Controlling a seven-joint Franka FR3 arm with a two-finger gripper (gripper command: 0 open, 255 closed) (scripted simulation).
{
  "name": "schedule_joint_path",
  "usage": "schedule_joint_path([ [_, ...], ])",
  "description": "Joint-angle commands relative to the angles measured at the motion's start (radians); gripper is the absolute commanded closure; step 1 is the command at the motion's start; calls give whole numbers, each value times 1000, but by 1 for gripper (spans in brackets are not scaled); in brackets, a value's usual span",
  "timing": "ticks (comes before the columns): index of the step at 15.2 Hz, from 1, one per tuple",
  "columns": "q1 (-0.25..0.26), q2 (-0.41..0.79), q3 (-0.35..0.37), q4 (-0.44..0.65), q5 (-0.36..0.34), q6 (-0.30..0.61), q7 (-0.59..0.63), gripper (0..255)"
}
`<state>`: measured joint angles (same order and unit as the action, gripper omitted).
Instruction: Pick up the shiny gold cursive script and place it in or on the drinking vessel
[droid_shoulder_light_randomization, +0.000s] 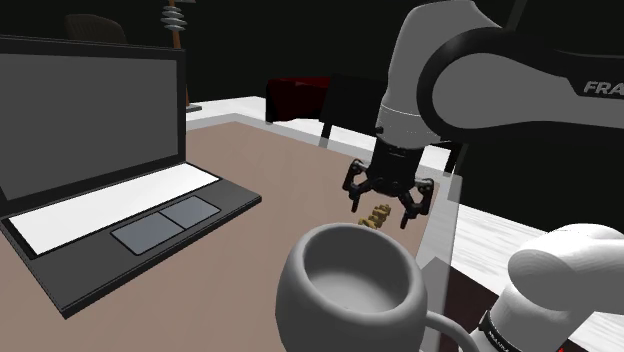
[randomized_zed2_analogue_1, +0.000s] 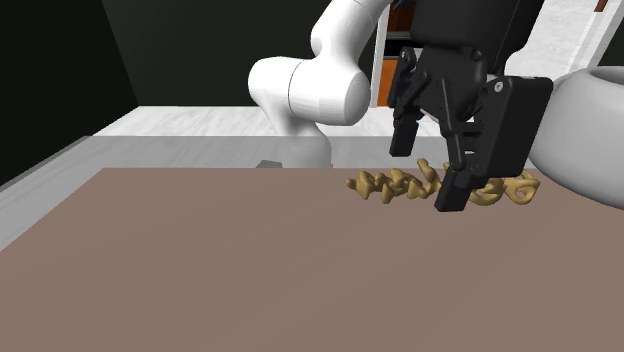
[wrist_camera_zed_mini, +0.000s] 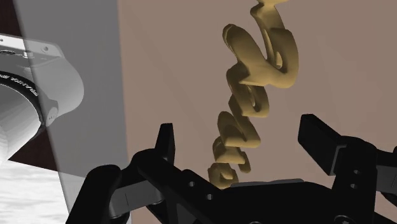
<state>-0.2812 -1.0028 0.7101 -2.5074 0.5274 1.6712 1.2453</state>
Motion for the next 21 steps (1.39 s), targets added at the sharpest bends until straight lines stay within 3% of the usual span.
schedule_joint_path([
  [1,0,0,0,0,0,0,0,0],
  [2,0,0,0,0,0,0,0,255],
  [11,0,0,0,0,0,0,0,255],
  [21,-23,24,-59,132,-56,-111,8,255],
])
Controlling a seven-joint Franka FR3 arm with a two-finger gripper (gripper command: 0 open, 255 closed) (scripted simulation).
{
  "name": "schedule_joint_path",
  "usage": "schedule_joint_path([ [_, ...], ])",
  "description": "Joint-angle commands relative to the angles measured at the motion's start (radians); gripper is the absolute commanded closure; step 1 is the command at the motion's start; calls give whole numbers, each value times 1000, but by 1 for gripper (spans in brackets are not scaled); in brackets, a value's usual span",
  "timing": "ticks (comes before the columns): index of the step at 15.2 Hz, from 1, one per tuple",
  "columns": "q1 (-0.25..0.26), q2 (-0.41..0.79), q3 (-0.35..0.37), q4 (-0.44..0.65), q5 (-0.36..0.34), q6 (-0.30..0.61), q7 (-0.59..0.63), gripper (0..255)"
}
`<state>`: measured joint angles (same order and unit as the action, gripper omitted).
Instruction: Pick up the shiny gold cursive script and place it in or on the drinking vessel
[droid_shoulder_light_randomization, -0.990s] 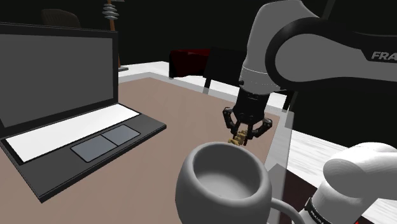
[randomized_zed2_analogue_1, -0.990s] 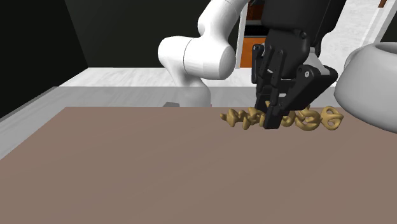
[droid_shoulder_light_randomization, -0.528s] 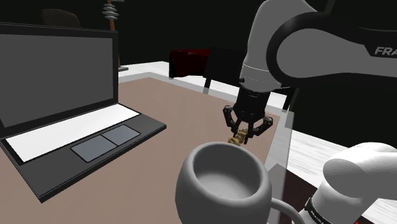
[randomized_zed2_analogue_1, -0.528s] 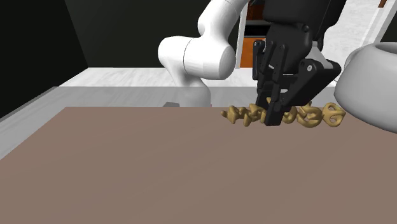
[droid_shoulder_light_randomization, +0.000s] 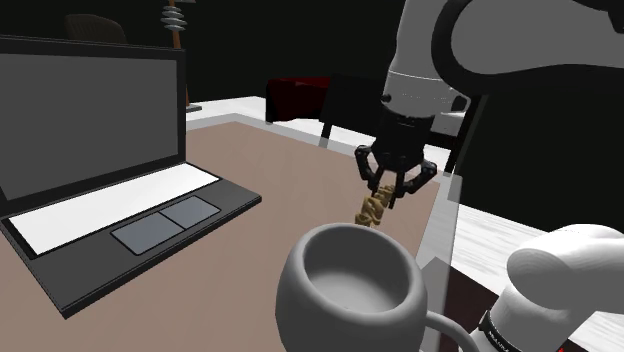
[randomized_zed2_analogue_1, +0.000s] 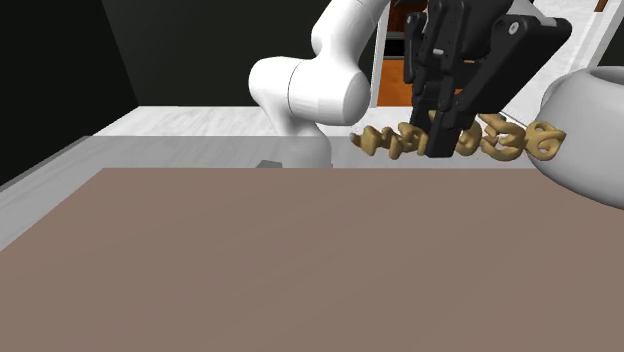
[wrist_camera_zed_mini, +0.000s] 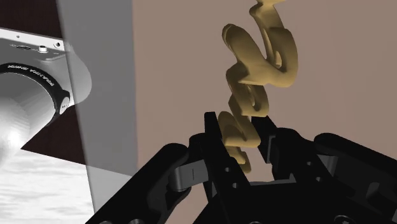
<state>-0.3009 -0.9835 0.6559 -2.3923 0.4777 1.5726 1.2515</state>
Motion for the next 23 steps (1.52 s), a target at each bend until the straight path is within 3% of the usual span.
schedule_joint_path([
  [1,-6,9,-10,31,-11,-23,2,255],
  [23,-60,130,-86,373,-99,-249,29,255],
])
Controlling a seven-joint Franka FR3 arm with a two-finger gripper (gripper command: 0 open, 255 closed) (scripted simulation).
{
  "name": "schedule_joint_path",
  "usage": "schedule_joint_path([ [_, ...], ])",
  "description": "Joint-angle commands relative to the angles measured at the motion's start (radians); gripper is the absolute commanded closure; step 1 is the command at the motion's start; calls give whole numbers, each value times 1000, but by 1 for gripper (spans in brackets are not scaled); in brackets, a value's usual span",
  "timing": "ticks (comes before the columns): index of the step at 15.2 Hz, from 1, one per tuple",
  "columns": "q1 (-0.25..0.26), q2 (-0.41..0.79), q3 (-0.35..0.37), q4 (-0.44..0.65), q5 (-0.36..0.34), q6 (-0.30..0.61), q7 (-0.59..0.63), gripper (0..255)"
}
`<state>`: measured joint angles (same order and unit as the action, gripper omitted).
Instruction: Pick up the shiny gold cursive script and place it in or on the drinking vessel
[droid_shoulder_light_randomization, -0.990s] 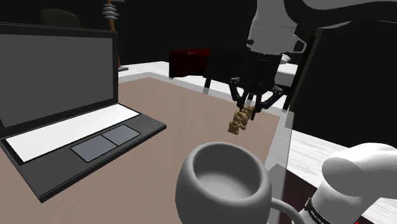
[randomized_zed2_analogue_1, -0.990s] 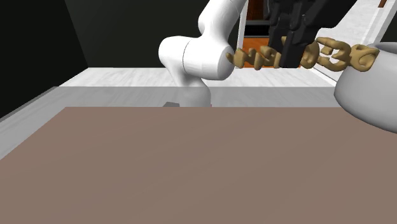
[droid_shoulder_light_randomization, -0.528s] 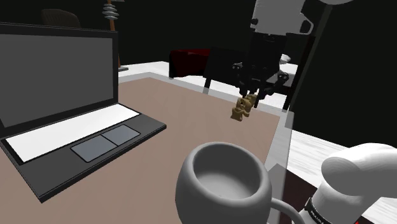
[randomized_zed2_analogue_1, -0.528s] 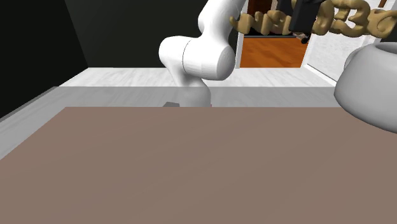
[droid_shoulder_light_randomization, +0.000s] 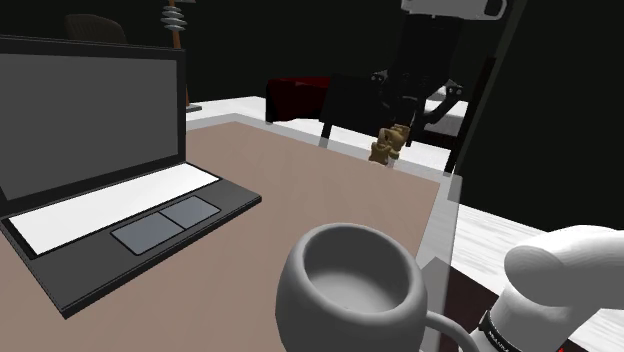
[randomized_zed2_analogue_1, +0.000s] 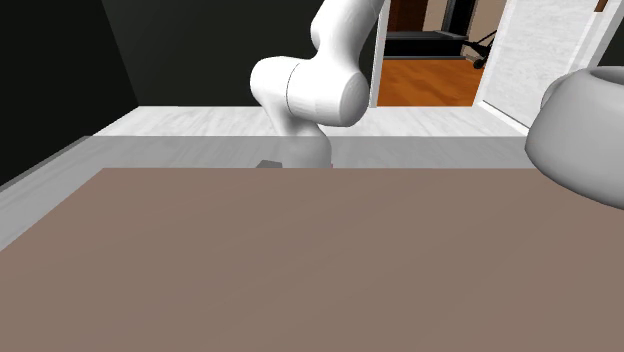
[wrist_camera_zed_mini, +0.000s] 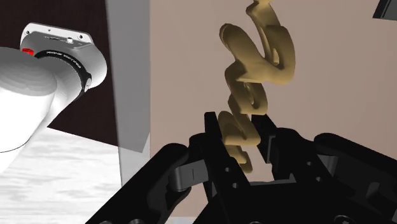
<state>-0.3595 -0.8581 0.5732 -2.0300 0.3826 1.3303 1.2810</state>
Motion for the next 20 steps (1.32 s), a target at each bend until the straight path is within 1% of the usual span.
schedule_joint_path([
  [1,4,-5,10,18,11,-17,21,255],
  [9,32,-46,133,117,126,-94,206,255],
  [14,26,-47,221,214,197,-132,331,255],
  [15,20,-43,253,251,219,-143,373,255],
  [20,41,-86,262,162,240,-95,358,255],
])
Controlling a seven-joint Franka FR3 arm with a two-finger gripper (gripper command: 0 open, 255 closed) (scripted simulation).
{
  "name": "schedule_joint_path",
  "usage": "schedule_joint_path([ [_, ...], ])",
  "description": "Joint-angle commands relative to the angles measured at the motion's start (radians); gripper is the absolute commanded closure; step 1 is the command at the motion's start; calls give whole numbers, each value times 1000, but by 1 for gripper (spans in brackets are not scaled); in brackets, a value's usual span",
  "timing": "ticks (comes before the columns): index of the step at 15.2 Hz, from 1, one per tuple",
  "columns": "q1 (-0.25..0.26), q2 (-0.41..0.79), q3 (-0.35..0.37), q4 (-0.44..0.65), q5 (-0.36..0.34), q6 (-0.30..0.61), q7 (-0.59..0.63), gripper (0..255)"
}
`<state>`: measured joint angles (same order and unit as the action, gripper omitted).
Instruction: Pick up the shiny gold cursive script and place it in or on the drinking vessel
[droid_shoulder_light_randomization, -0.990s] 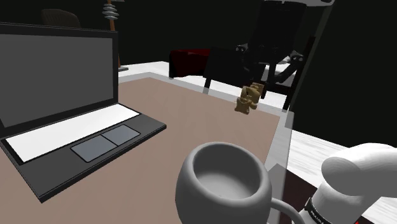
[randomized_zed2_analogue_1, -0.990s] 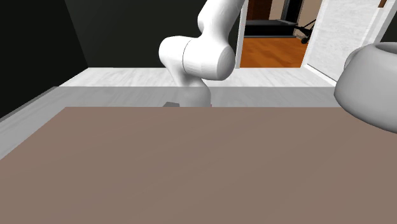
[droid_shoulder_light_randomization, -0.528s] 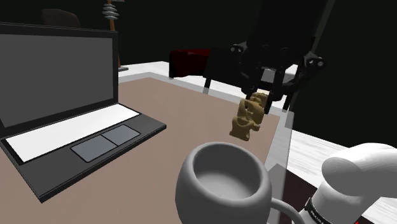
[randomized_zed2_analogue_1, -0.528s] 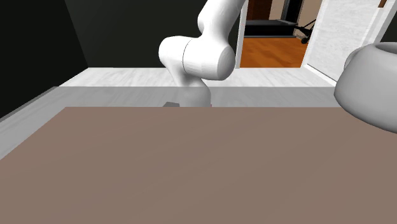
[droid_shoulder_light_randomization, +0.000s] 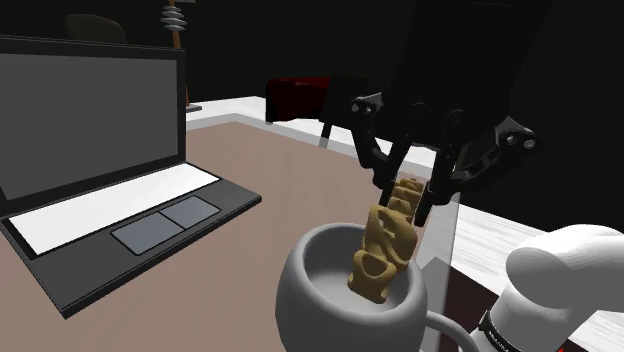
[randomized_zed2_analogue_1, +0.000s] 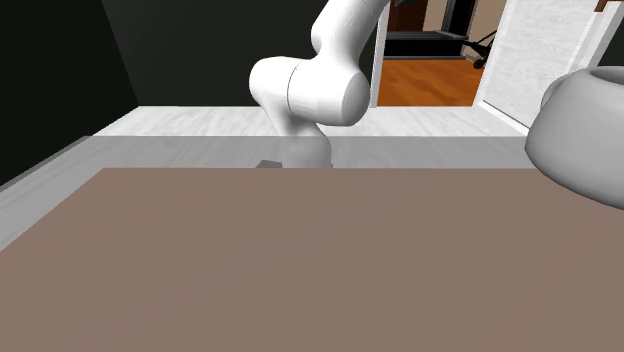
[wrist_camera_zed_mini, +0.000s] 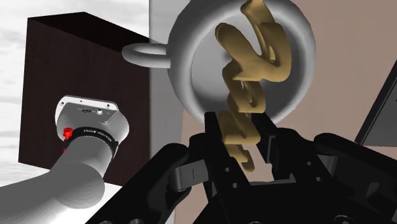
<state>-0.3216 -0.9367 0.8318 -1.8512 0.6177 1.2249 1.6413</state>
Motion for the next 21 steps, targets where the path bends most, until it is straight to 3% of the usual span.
schedule_joint_path([
  [1,7,-16,6,-34,9,20,-5,255],
  [9,37,-75,33,-162,46,94,-24,255],
  [17,38,-78,35,-168,48,98,-25,255],
  [18,38,-78,35,-168,48,98,-25,0],
  [21,38,-77,35,-168,48,98,-25,0],
])
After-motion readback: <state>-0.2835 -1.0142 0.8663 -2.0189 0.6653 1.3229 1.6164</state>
